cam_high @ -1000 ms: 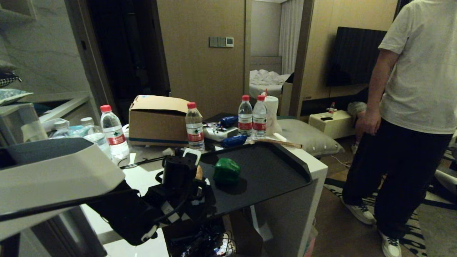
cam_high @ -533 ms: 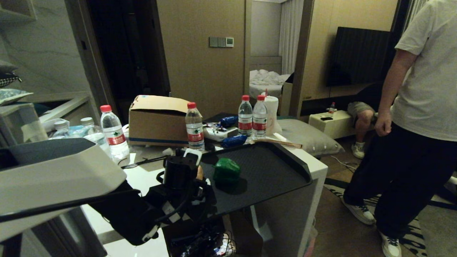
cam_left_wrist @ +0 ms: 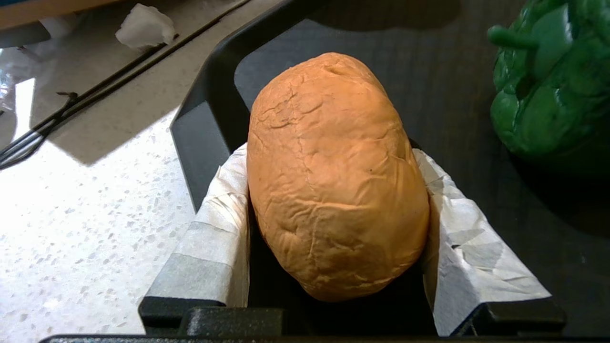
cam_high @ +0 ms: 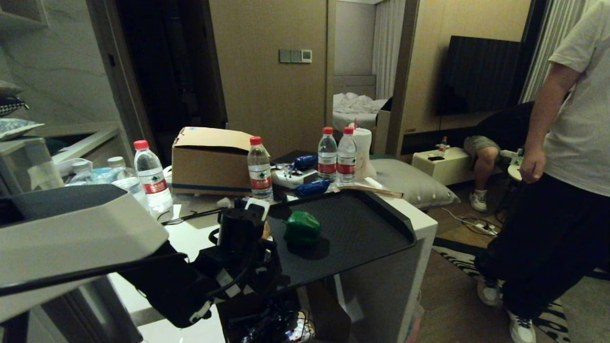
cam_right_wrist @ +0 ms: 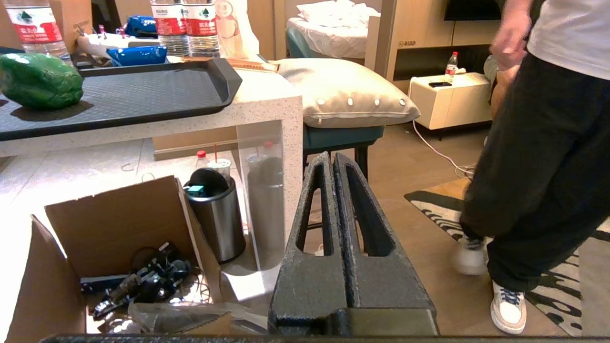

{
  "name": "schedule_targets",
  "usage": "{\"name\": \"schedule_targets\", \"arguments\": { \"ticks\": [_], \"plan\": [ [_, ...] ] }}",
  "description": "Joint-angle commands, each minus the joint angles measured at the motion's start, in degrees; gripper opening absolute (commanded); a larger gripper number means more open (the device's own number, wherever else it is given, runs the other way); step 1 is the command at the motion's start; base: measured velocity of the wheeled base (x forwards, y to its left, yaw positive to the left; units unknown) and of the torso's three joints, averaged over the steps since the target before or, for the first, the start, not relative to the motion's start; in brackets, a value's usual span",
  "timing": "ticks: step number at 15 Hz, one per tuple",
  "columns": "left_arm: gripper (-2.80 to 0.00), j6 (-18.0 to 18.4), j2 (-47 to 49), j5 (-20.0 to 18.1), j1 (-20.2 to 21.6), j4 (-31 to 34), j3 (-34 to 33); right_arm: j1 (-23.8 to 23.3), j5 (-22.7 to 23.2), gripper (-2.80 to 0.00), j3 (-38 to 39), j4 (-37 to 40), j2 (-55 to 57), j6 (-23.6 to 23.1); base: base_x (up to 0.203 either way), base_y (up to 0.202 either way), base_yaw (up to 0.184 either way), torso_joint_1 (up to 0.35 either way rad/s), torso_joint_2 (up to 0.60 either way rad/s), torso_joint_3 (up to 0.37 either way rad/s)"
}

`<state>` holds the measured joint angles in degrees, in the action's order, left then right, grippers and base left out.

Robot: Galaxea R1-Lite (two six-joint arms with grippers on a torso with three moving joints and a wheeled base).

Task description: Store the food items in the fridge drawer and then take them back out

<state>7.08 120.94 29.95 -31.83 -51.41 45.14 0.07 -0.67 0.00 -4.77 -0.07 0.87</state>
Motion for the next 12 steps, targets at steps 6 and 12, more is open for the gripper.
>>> {"name": "schedule_targets", "arguments": {
  "ticks": [6,12],
  "plan": [
    [-2.8,0.0,-7.9,-0.2,-1.3,-0.4,-2.0,0.0,0.0,-2.8,1.8,-0.1,0.0,0.0,0.0,0.0,0.0,0.0,0.0,0.0],
    [-2.8,0.0,-19.3,-1.5,-2.0,0.1,-3.5,0.0,0.1,-2.8,1.8,-0.1,0.0,-0.3,0.0,0.0,0.0,0.0,0.0,0.0]
  ]
}}
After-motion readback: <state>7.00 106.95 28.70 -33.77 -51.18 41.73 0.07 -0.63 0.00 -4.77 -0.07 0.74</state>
